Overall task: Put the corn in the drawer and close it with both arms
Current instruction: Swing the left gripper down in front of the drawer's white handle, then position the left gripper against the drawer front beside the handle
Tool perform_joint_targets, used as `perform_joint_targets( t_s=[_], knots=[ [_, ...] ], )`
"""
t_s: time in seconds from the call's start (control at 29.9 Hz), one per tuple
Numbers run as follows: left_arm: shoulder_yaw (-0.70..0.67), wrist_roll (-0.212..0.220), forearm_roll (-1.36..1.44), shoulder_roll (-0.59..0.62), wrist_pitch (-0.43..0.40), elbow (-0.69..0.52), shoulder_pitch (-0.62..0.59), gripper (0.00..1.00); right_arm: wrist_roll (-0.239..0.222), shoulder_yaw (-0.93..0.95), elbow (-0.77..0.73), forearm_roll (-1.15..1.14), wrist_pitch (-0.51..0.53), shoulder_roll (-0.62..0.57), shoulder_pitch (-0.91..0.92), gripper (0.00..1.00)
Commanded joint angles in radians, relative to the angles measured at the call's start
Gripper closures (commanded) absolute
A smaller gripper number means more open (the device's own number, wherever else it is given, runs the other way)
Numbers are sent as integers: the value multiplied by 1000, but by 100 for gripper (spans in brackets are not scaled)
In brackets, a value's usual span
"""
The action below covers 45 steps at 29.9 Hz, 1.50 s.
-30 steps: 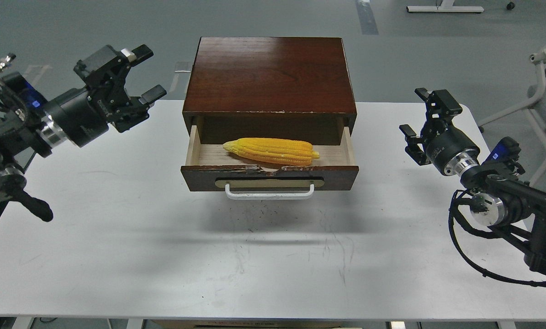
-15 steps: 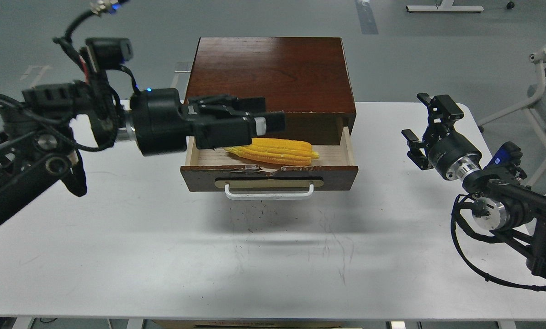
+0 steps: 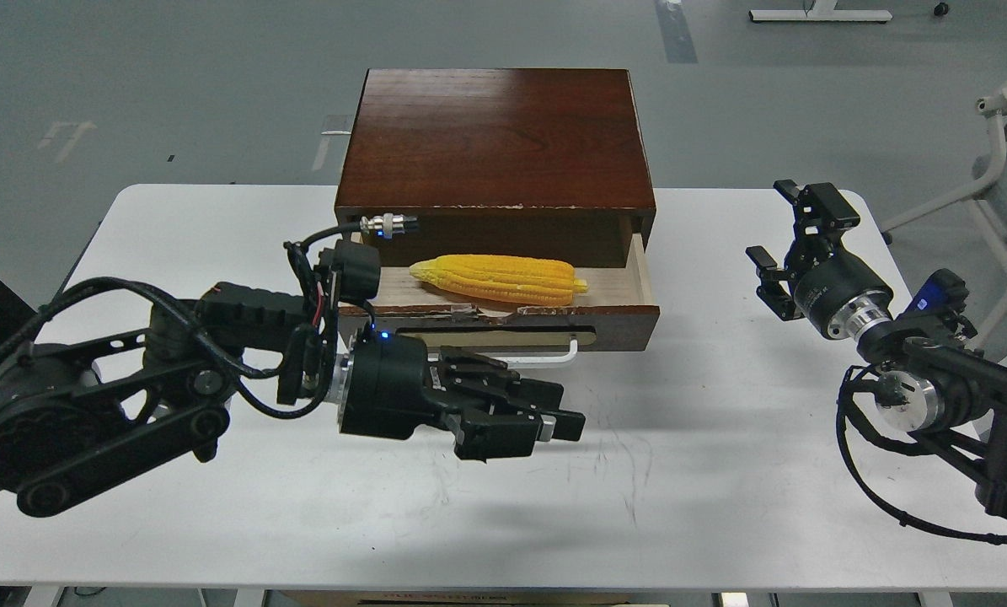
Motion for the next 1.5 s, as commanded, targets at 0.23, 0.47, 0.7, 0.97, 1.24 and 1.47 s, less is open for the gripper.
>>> perform_joint_targets(
  t_s=[0.23, 0.47, 0.7, 0.97, 1.24, 1.47],
  knots=[
    [-46, 112, -193, 16, 5, 44, 202, 100, 0, 0, 0, 0, -2, -2, -8, 0],
    [-63, 155, -391, 19, 74, 99, 207, 100, 0, 0, 2, 0, 0, -2, -11, 0],
    [-63, 172, -461, 11, 107, 148, 213, 100, 0, 0, 3, 0, -2, -2, -13, 0],
    [-66, 175, -471, 10, 113, 160, 227, 100, 0, 0, 3, 0, -2, -2, -19, 0],
    [-90, 187, -492, 4, 113, 190, 227, 100, 0, 0, 5, 0, -2, -2, -20, 0],
    [-104, 189, -504, 1, 113, 217, 229, 100, 0, 0, 6, 0, -2, -2, -23, 0]
  ],
)
